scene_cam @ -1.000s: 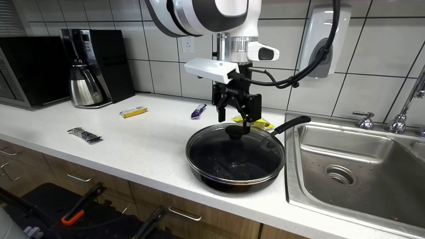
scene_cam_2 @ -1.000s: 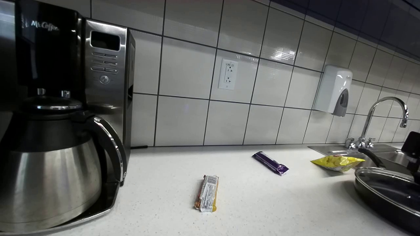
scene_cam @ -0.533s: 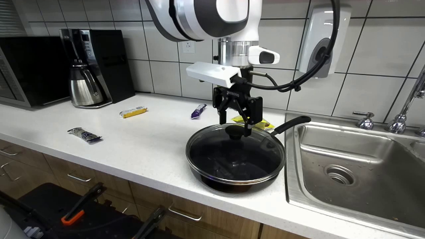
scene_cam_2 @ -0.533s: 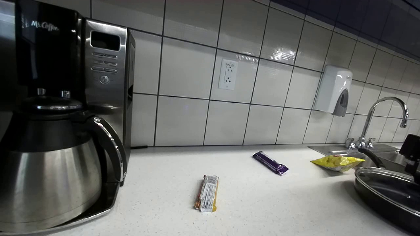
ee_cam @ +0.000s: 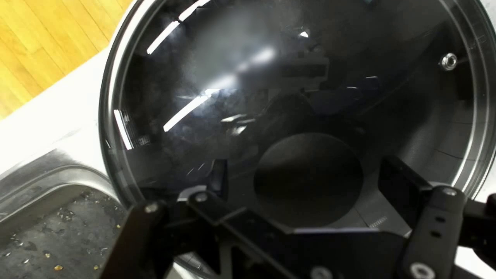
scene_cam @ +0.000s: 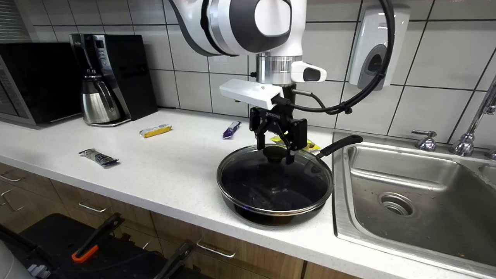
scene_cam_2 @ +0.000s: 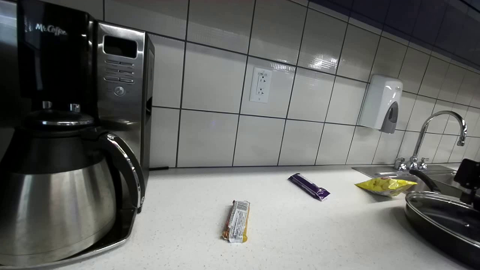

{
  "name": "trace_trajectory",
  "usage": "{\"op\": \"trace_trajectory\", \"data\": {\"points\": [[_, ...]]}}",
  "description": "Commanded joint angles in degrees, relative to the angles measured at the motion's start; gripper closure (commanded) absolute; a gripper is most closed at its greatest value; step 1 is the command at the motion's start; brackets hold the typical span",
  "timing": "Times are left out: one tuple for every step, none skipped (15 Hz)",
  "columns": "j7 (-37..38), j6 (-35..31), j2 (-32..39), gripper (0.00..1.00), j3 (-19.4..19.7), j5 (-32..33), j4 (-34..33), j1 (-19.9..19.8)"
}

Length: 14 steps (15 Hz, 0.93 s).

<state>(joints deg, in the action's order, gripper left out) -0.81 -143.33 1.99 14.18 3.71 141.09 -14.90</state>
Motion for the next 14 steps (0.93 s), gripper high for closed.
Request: {"op": "trace_trajectory", "data": {"points": [[-1.97,0.27,1.52,0.0,0.05,-0.77,-1.87,0.12],[-1.95,0.12,1.55,0.25,0.05,-0.37,-1.88,0.14],[-1.42,0.57,1.58,0.28,0.09,0.04,-2.09,0.17],[-1.65,0.74,1.4,0.35,0.06,-0.12,-2.11,0.17],[-1.73,0.65,1.33,0.42,0.06,-0.13,-2.1,0.17],[-2.01,0.63,1.06,0.51,0.05,-0.36,-2.02,0.15],[-4.0,1.08,0.21,0.58,-0.21,-2.52,-1.74,0.1],[-4.49,1.19,-0.6,0.61,-0.23,-2.68,-1.45,0.14],[-5.05,1.33,-1.71,0.61,-0.22,-2.5,-1.07,0.19],[-6.02,1.64,-2.98,0.61,-0.37,-2.68,-0.59,0.34],[-6.52,1.71,-4.08,0.61,-0.48,-2.11,-0.06,0.55],[-7.1,1.92,-5.11,0.61,-0.61,-1.85,0.34,0.73],[-7.11,2.28,-6.12,0.61,-0.71,-1.0,0.59,1.02],[-7.41,2.8,-7.22,0.61,-0.93,-0.52,0.82,1.46]]}}
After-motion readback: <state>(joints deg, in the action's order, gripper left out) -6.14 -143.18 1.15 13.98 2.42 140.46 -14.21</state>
